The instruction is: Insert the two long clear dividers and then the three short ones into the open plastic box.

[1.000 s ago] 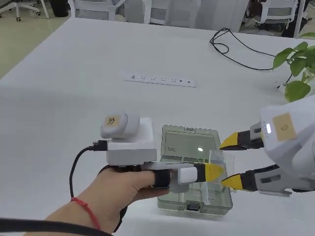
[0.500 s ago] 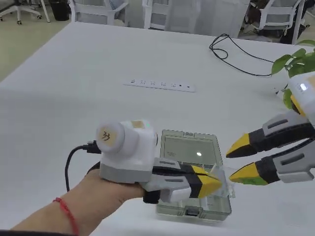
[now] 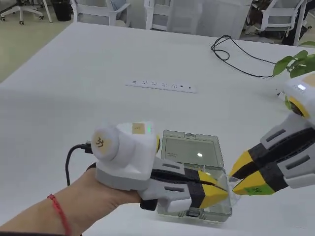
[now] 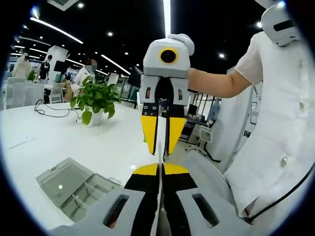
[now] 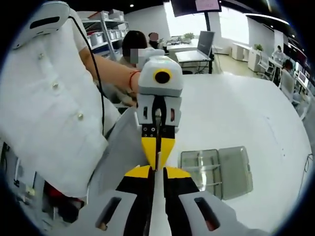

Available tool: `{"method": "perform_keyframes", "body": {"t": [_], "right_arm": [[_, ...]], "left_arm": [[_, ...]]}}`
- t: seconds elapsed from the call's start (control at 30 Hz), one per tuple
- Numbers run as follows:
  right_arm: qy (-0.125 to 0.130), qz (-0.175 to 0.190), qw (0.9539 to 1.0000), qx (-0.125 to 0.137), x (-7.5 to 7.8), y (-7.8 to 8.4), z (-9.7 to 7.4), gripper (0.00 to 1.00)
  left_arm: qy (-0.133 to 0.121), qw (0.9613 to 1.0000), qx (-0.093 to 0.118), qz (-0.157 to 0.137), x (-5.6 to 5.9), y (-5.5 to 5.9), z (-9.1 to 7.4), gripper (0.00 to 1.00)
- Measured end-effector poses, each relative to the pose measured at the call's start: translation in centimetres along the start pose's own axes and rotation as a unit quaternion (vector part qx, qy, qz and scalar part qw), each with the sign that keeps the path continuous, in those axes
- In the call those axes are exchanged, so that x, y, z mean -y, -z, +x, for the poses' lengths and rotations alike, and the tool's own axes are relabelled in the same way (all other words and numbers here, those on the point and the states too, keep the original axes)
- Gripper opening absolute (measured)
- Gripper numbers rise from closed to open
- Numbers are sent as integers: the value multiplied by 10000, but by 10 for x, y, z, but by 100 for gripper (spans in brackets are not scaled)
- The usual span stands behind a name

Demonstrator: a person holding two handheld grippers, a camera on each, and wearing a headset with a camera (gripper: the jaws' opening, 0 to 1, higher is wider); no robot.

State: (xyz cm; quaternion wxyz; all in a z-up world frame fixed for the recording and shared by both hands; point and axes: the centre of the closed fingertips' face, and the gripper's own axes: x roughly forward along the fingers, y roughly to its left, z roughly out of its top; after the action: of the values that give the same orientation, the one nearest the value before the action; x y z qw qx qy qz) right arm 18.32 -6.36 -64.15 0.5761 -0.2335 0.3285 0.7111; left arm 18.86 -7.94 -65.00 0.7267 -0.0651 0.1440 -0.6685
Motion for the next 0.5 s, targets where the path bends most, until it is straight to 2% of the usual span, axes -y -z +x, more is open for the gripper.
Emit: {"method": "perform_keyframes", "body": {"t": [0.2, 0.5], "right_arm": [[-191, -88, 9998, -55, -5, 4, 2, 3], [-187, -93, 9998, -34, -4, 4, 3, 3]], "left_arm": [[77, 9999, 35, 64, 4, -1, 0, 0], [19, 9999, 29, 109, 3, 0, 0, 0]]}}
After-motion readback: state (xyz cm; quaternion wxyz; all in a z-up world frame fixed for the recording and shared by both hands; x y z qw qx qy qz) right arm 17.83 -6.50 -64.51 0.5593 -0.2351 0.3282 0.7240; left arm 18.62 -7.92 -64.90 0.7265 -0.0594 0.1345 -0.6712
